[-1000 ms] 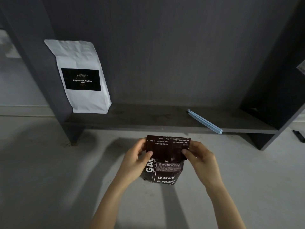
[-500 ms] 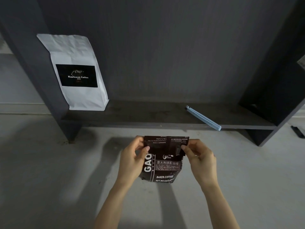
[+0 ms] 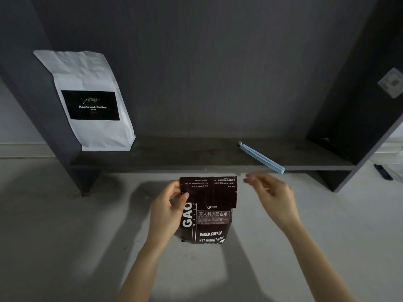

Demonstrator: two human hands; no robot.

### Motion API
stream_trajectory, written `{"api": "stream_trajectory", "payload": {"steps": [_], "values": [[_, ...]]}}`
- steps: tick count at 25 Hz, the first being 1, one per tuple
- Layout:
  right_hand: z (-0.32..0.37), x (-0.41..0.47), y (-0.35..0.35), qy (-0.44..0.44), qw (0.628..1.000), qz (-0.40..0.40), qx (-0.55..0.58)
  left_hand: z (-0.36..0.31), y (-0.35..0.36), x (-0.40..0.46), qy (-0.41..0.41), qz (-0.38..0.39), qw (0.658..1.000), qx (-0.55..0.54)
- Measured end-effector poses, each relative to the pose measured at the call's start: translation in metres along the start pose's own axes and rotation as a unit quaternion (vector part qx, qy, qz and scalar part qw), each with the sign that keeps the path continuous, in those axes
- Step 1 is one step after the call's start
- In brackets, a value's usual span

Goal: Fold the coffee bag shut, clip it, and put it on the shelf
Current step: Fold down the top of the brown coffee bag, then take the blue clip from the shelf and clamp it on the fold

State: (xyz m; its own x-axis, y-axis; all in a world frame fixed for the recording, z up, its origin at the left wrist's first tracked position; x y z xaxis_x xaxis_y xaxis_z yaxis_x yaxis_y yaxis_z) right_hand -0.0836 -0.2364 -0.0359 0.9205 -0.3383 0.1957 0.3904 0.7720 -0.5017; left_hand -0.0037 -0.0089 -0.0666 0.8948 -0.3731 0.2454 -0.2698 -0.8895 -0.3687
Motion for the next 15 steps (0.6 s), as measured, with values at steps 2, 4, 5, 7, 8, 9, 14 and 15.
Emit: {"api": "stream_trajectory", "payload": {"steps": [2,4,5,7,8,9,14,15], "values": [[-0.011,0.014,-0.025,0.028,0.994,-0.077,-0.075,0.003,0.000,0.002,-0.006,0.006,1.000,0.002],[-0.020,0.030,-0.037,0.049,0.981,-0.090,-0.167,0.005,0.001,0.004,-0.014,0.009,1.000,0.004],[-0.026,0.038,-0.038,0.061,0.973,-0.078,-0.211,0.004,0.001,0.004,-0.015,0.009,1.000,0.005],[-0.036,0.053,-0.039,0.088,0.960,-0.051,-0.263,0.003,0.001,0.004,-0.015,0.011,1.000,0.008],[-0.039,0.058,-0.039,0.097,0.957,-0.043,-0.270,0.003,0.001,0.005,-0.017,0.014,1.000,0.010],[-0.042,0.063,-0.039,0.100,0.956,-0.037,-0.273,0.004,0.001,0.005,-0.020,0.017,1.000,0.011],[-0.051,0.072,-0.032,0.105,0.957,-0.004,-0.272,0.003,0.001,0.004,-0.023,0.021,0.999,0.012],[-0.051,0.072,-0.032,0.101,0.957,-0.005,-0.271,0.003,0.001,0.004,-0.024,0.023,0.999,0.012]]}}
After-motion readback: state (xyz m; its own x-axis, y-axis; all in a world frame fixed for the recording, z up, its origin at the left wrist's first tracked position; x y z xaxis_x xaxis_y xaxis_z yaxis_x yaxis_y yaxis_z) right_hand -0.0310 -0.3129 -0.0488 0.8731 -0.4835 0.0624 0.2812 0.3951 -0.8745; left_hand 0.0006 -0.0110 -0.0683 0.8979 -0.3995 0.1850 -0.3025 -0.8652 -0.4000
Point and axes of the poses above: each hand's wrist, its own x-axis towards the middle knuckle, its own y-axis out of the palm, z = x × y, the point moved 8 cm from there along x, towards the middle knuckle, and after that the axes turned 10 degrees about z, right-handed, at the moved point
